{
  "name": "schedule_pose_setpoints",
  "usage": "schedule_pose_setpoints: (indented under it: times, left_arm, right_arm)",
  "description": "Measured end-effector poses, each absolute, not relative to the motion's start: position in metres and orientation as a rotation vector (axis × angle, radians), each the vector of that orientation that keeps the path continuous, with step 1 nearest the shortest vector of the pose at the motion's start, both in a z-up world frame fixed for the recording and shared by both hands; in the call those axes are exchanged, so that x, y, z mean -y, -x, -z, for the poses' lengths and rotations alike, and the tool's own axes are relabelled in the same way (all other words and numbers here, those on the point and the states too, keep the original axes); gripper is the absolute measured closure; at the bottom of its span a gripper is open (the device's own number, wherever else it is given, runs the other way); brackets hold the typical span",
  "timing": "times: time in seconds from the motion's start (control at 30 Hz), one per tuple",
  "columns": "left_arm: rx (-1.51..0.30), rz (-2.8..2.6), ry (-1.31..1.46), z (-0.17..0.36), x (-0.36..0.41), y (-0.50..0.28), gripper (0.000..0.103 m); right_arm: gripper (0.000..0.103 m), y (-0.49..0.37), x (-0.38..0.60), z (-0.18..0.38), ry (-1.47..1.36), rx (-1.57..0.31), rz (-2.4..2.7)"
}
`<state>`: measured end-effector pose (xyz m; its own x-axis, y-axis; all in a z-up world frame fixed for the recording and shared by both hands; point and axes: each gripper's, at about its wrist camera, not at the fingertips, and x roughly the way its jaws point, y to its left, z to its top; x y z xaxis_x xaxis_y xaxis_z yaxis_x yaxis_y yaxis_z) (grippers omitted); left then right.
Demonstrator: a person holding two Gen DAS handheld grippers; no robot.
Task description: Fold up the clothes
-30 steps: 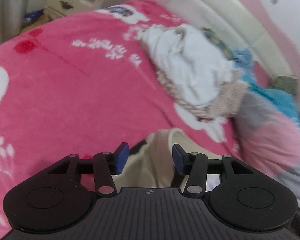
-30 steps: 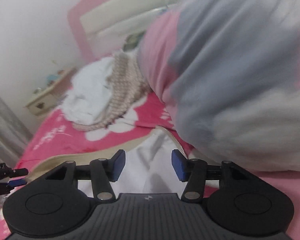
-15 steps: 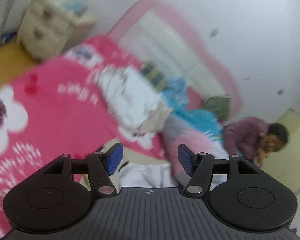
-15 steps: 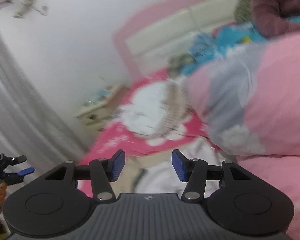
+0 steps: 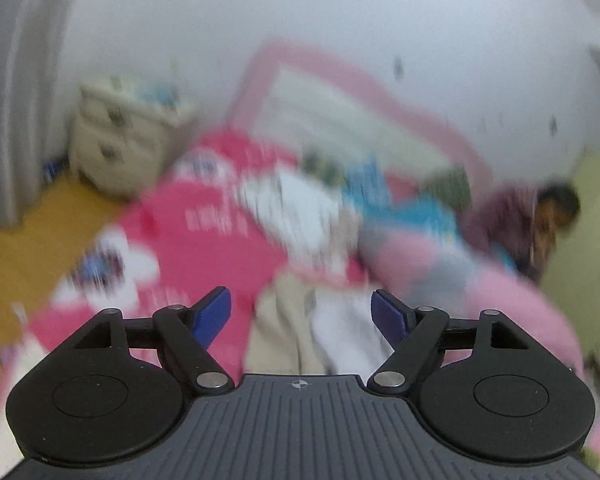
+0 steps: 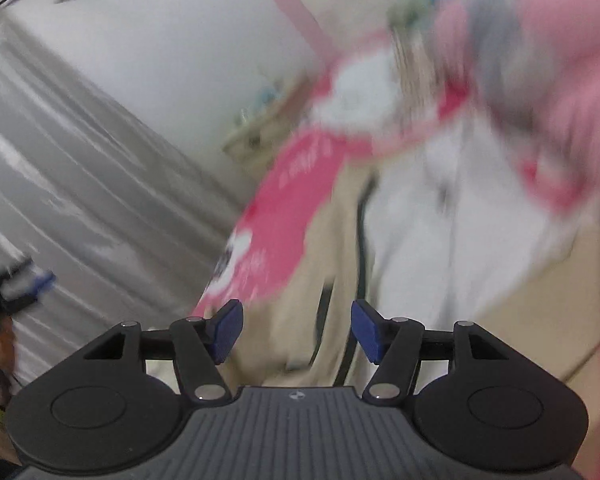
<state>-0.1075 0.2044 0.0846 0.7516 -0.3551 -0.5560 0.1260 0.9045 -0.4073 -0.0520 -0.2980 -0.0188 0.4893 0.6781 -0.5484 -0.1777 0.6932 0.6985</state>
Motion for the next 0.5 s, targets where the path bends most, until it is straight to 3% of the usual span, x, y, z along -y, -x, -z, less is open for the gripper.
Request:
schedule_pose_setpoints:
  times: [0.2, 0.33, 0.47, 0.5]
  left_arm:
    - [-0.896, 0.267, 0.022, 0.045, -0.121, 0.101, 0.025]
    - [-0.860, 0.316, -0.066, 0.066, -0.107, 0.095, 0.019]
    - [-0.844, 0.310, -0.042, 0.080, -0.105, 0.082, 0.019]
    - [-0.849, 0.298, -0.018, 0.083, -0.107, 0.079, 0.030]
  right_arm:
    - [0.042, 0.052, 0.235, 0.100, -0.539, -1.132, -0.592]
    - [0.045, 0.053, 0.215, 0.122, -0.462, -1.194, -0.593]
    - [0.063, 0.054, 0.203, 0.133, -0.425, -1.234, -0.635]
    - [0.071, 0.054, 0.199, 0.135, -0.401, -1.239, -0.636]
